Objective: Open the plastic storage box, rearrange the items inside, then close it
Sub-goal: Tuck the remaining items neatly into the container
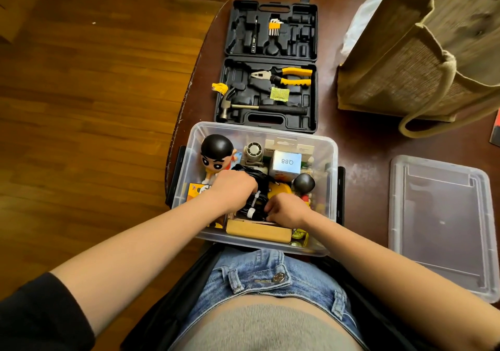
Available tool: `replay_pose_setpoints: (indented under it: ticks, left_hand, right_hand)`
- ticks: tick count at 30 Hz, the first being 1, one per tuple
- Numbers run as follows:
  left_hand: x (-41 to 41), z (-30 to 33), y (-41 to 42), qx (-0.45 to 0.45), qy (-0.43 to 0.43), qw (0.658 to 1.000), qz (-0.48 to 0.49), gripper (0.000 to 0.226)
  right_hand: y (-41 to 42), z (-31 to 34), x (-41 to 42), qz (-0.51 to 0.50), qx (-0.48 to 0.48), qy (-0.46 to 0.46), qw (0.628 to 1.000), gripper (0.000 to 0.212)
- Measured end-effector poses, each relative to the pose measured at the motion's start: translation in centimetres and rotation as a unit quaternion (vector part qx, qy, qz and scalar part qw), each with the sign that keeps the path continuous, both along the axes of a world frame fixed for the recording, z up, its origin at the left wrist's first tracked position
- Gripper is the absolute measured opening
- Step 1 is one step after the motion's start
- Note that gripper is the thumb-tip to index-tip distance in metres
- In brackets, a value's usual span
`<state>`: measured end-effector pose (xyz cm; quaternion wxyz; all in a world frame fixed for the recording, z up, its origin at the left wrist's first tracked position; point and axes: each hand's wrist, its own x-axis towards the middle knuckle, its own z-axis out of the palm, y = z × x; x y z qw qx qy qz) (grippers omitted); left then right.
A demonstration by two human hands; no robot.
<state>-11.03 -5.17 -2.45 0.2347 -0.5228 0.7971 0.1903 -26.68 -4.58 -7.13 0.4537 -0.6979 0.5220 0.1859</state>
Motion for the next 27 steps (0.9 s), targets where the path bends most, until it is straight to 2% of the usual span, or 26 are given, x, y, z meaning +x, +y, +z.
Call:
replay_pose_setpoints:
  ticks: [3,7,10,13,15,22,27]
  left_hand:
    - [-0.4,-0.5,-0.1,-0.010,0.046,0.999,-0.010,0.049]
    - [-0.7,-1.3,0.2,0.033,0.018,0.997,-0.060,0.042]
    - [-1.0,-1.8,0.6,0.003,-0.012,0.996,-0.094,0.040]
    - [-1.6,-2.4,0.8,-0.023,-0.028,0.995,-0.096,0.042]
    - [-2.1,-2.7,0.7,-0.031,-0.031,0.995,-0.095,0.043]
    - [-2.3,-3.0,0.5,-0.030,-0.036,0.994,-0.097,0.050]
    - [-2.5,-2.8,0.4,-0.034,-0.033,0.996,-0.070,0.034]
  right_hand:
    - [0.0,0.7,-0.3,-0.011,0.054,-0.042,0.998,0.027]
    - [-0.2,1.8,0.1,0.031,0.071,-0.054,0.996,0.026]
    - [-0.7,2.8,-0.4,0.029,0.011,-0.026,0.999,0.021]
    - [-1.4,3.8,-1.5,0.013,-0.086,0.049,0.995,0.019]
    - [-1.7,4.3,-2.1,0.013,-0.118,0.084,0.989,0.019]
    - [-1.7,4.7,-2.3,0.047,-0.141,0.107,0.983,0.015]
    - [-2.0,5.2,-2.8,0.094,-0.146,0.123,0.977,0.020]
